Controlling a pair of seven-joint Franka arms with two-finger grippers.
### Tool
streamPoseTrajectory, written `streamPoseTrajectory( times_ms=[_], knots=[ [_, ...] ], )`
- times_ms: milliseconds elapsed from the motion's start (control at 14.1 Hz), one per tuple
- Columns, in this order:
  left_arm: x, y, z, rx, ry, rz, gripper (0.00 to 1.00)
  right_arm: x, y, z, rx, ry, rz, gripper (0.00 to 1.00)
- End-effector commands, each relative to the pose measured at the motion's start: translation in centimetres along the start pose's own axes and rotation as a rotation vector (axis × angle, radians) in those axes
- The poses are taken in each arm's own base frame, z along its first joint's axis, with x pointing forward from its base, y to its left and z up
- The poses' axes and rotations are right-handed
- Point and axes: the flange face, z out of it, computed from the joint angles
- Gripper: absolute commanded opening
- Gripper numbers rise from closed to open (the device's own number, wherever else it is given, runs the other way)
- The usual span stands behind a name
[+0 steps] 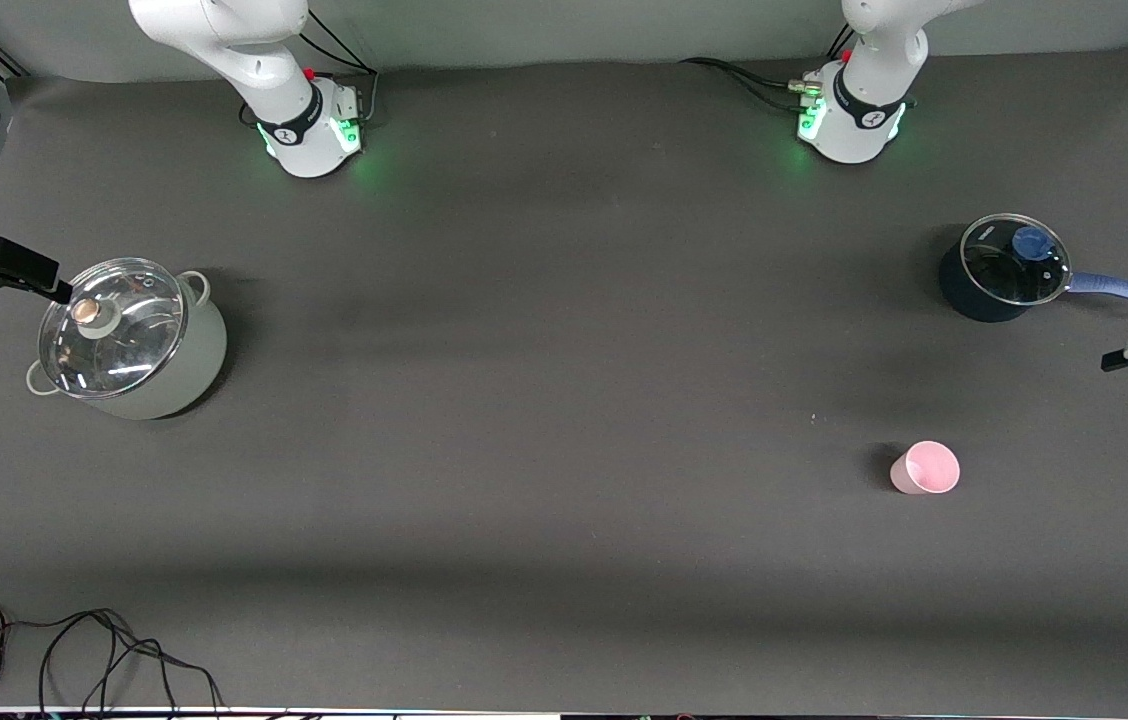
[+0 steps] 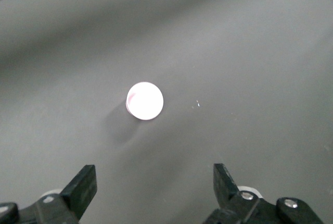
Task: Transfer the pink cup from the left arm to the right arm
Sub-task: 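Move the left gripper out toward the pink cup, then lower the open left gripper around the pink cup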
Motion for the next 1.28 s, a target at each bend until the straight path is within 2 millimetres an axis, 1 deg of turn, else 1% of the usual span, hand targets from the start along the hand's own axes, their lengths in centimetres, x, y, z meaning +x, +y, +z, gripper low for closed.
streamPoseTrajectory(
  times_ms=[0, 71, 213, 283, 425, 567, 709, 850, 1134, 1205],
  knots=[
    [-0.9, -3.9, 1.8, -0.035, 0.118, 0.139, 1.0, 0.2, -0.3, -0.5, 0.016, -0.002, -0.009, 1.0],
    [-1.6, -5.2, 3.1, -0.057, 0.14, 0.197, 1.0, 0.2, -0.3, -0.5, 0.016, -0.002, -0.009, 1.0],
    [-4.9, -8.2, 4.3, -0.079, 0.2, 0.298, 1.0, 0.2, -0.3, -0.5, 0.016, -0.002, -0.011, 1.0],
    [-6.3, -9.7, 5.8, -0.108, 0.257, 0.33, 1.0, 0.2, -0.3, -0.4, 0.016, -0.004, -0.011, 1.0],
    [-8.8, -12.5, 9.5, -0.15, 0.388, 0.403, 1.0, 0.2, -0.3, -0.4, 0.016, -0.004, -0.011, 1.0],
    [-10.7, -14.4, 13.0, -0.161, 0.476, 0.474, 1.0, 0.3, -0.3, -0.3, 0.016, -0.007, -0.012, 1.0],
    [-12.7, -15.5, 16.6, -0.161, 0.579, 0.536, 1.0, 0.4, -0.3, 0.0, 0.015, -0.011, -0.012, 1.0],
    [-13.5, -16.0, 20.0, -0.155, 0.664, 0.591, 1.0, 0.4, -0.3, 0.0, 0.015, -0.011, -0.012, 1.0],
    [-14.7, -16.4, 24.4, -0.108, 0.749, 0.678, 1.0, 0.5, -0.3, 0.0, 0.014, -0.011, -0.011, 1.0],
    [-14.7, -16.3, 25.3, -0.093, 0.768, 0.7, 1.0, 0.4, -0.3, 0.0, 0.015, -0.011, -0.009, 1.0]
  ],
)
